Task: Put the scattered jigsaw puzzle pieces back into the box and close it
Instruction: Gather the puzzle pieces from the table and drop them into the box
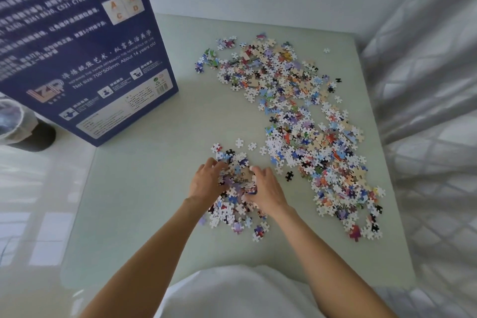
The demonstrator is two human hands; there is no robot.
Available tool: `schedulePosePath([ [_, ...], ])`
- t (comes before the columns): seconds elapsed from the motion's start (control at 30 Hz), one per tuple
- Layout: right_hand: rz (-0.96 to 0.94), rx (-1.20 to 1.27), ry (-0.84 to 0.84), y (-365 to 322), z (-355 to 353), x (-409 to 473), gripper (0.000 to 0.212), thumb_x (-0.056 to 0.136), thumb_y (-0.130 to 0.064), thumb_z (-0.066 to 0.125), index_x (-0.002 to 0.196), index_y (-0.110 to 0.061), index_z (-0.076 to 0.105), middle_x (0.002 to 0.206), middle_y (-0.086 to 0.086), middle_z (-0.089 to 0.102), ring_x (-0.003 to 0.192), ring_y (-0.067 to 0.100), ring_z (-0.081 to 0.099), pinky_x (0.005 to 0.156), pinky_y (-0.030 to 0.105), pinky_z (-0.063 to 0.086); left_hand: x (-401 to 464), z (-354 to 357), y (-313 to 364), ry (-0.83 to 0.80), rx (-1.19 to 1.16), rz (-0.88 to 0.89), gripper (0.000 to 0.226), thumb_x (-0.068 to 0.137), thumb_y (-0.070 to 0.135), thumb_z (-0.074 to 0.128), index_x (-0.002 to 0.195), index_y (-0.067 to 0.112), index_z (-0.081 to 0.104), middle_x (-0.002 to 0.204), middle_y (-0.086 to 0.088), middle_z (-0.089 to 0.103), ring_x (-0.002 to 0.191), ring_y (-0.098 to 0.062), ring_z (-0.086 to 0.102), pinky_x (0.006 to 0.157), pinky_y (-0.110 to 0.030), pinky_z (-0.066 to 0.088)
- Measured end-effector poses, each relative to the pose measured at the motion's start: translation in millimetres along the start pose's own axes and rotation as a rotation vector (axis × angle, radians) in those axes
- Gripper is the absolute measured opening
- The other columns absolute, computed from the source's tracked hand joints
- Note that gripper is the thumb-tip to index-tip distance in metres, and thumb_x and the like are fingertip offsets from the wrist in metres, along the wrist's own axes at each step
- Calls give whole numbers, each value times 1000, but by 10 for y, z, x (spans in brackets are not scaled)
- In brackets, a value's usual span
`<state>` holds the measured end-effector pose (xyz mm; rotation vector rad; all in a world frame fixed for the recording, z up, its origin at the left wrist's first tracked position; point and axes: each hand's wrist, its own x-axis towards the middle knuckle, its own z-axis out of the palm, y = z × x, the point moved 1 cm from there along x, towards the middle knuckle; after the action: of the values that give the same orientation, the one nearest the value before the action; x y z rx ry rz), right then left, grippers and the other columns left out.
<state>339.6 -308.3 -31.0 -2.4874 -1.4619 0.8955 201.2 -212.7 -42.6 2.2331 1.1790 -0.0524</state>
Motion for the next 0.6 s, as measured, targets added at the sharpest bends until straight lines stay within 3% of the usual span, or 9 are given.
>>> schedulePosePath([
  [0.17, -57, -79, 16, -18, -57, 99, 61, 73, -32, 74, 123, -15, 43, 122, 7, 43, 110, 19, 44, 84, 20, 41, -24, -10, -1, -3, -56, -34, 48, 83, 27, 68, 127, 22, 51, 126, -3, 46, 98, -20, 59, 90, -29, 48],
  [0.43, -77, -42, 40, 13, -9, 86, 54, 75, -27, 74, 118, -10, 46, 112, 6, 54, 98, 17, 52, 85, 22, 44, -136, 60, -22, -15, -83, -57, 31, 88, 22, 62, 119, 21, 58, 119, -4, 52, 88, -21, 62, 84, -28, 50],
  [0.6, -139, -22, 21, 73, -62, 26, 49, 83, -14, 67, 125, -8, 45, 118, 10, 52, 105, 20, 51, 86, 19, 37, -229, 59, -96, -13, -108, -83, 33, 86, 19, 64, 120, 20, 59, 110, -6, 56, 91, -22, 60, 85, -28, 47],
])
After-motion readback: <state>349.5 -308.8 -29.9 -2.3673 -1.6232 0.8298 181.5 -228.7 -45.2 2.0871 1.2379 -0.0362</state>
